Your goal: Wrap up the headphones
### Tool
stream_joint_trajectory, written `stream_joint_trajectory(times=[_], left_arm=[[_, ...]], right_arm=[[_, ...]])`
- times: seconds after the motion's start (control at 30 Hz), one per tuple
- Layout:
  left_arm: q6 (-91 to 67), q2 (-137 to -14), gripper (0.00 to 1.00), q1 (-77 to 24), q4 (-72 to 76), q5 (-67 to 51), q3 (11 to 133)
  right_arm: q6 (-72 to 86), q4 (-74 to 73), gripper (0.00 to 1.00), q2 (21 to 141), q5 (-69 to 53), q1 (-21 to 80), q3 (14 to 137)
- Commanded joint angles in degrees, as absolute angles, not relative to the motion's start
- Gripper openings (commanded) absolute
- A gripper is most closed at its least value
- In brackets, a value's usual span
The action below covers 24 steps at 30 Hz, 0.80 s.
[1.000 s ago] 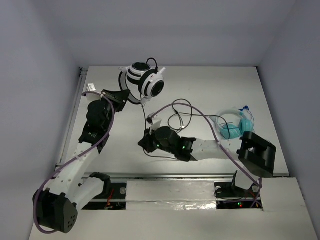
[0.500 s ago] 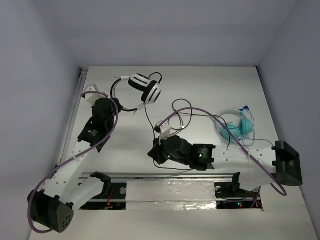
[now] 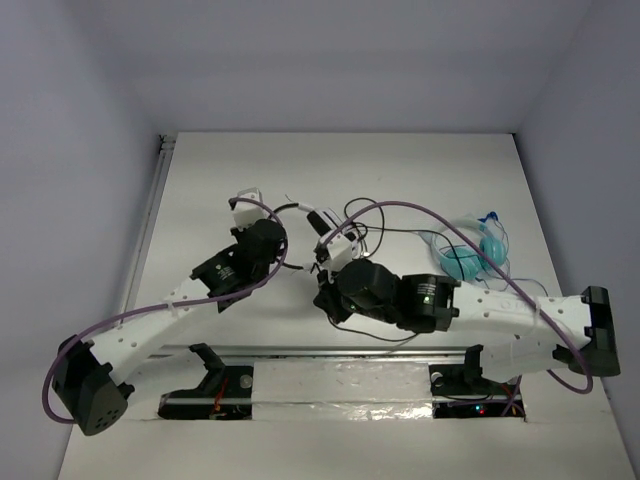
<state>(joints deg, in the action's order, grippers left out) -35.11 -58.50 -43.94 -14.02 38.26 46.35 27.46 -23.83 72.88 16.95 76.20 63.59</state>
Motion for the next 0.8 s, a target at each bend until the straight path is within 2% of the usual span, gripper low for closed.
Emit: stream_joint_trajectory(times=[0.0,0.37,0.77], left_arm=[[-34.1,-58.1,0.0,-46.0,-12.3,39.4,48.7],[-21.2,-58.5,0.0,-48.0,-21.2,22.4,54.8],[-13.8,-59.7,0.0,-48.0,-23.1,15.3,55.5]], right_arm=[[23.8,-31.4,0.0,71.0,22.2,76.6,68.3],[16.7,-43.4,0.0,69.8,24.0,71.5,75.0],[15.6,-48.5,0.0,70.9,36.6,65.9,77.7]])
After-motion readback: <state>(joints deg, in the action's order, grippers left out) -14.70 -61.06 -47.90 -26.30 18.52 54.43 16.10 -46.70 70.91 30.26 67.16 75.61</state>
